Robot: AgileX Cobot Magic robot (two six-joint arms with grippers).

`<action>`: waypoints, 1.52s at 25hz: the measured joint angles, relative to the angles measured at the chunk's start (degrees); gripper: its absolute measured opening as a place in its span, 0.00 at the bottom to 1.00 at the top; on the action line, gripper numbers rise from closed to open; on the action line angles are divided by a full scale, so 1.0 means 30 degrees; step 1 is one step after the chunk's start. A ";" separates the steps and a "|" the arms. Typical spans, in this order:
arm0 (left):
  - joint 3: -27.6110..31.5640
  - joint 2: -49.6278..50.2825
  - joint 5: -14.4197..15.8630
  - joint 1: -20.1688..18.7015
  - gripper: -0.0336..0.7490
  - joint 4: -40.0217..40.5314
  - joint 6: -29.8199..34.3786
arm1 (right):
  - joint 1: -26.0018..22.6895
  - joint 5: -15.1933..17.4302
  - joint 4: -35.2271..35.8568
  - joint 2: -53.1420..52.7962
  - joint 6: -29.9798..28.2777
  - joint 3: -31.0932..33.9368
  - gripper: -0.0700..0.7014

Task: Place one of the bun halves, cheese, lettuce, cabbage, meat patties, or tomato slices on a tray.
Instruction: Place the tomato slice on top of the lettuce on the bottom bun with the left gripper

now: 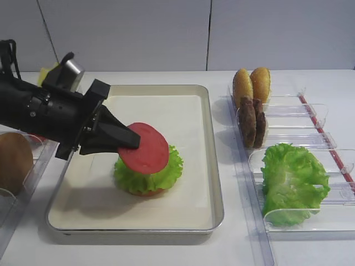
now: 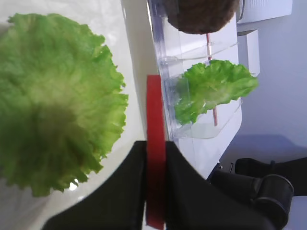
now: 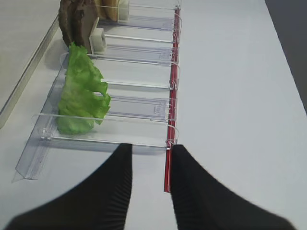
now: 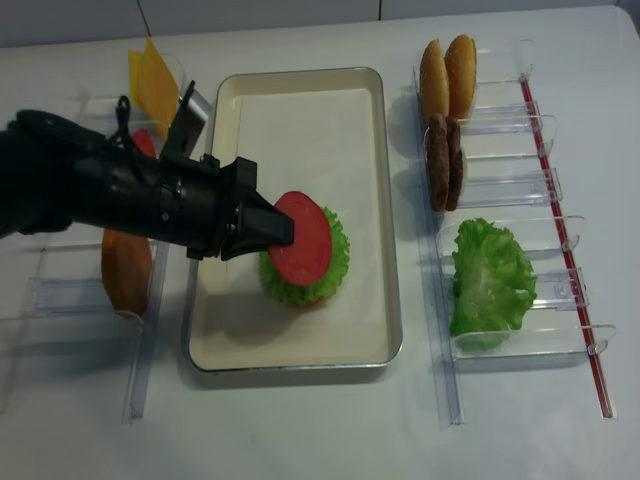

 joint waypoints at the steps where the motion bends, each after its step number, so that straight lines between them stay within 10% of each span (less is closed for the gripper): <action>1: 0.0000 0.0350 -0.0040 0.0000 0.09 -0.0287 0.0279 | 0.0000 0.0000 0.0000 0.0000 0.0000 0.0000 0.42; 38: 0.0000 0.3387 -0.0951 0.0046 0.10 -0.1840 0.1227 | 0.0000 0.0000 0.0000 0.0000 0.0000 0.0000 0.39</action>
